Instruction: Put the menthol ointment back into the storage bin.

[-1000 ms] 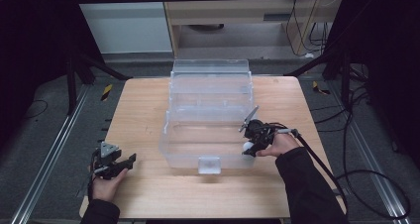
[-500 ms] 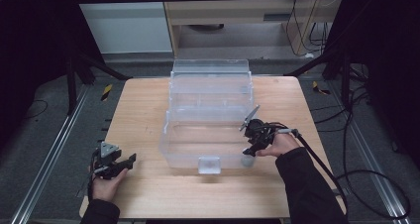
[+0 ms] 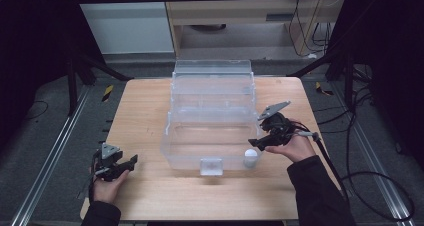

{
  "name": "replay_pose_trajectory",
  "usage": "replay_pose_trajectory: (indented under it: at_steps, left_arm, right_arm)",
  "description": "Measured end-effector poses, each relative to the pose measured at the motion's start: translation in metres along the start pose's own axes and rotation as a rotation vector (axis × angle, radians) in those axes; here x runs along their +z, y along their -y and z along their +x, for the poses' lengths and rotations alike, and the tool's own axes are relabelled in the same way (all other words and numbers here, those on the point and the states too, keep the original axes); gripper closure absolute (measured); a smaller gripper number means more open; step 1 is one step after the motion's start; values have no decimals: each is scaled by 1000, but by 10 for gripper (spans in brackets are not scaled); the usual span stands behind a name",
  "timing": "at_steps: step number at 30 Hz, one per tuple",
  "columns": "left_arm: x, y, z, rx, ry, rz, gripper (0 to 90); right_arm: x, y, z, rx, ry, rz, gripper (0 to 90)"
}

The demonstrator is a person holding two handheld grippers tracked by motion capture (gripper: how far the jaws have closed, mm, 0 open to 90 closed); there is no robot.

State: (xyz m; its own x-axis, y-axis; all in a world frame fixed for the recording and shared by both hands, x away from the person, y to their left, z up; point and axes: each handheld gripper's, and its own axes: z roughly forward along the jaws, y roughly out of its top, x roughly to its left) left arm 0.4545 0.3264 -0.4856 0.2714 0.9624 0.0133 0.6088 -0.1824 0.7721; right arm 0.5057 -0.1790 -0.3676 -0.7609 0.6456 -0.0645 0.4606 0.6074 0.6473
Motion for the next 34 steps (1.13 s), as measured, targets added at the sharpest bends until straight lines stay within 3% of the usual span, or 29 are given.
replay_pose_trajectory:
  at_steps: [1, 2, 3, 8, 16, 19, 20, 24, 27, 34]
  left_arm:
    - [0, 0, 0, 0, 1, -1, 376]
    - [0, 0, 0, 0, 1, -1, 376]
    - [0, 0, -1, 1, 2, -2, 376]
    - [-1, 0, -1, -2, 4, -3, 377]
    - [-2, 0, 0, -10, 2, -7, 407]
    - [-2, 0, 0, -14, 2, -2, 423]
    - [-2, 0, 0, -15, 4, 0, 439]
    - [-3, 0, 1, -16, 10, 1, 463]
    - [-2, -1, 2, -12, 10, 4, 470]
    - [-3, -1, 2, -11, 0, -1, 460]
  right_arm:
    - [-8, 5, -2, 31, 39, -47, 250]
    - [-8, 5, -2, 31, 39, -47, 250]
    - [-15, 11, -5, 66, 62, -83, 238]
    - [-24, 26, -10, 128, 103, -151, 200]
    - [-31, 71, -23, 259, 156, -285, 185]
    - [-30, 82, -27, 286, 166, -309, 185]
    - [-26, 94, -32, 313, 177, -302, 185]
    - [-20, 110, -40, 342, 202, -290, 183]
    - [-11, 129, -46, 397, 215, -276, 185]
    - [-7, 147, -50, 435, 253, -279, 172]
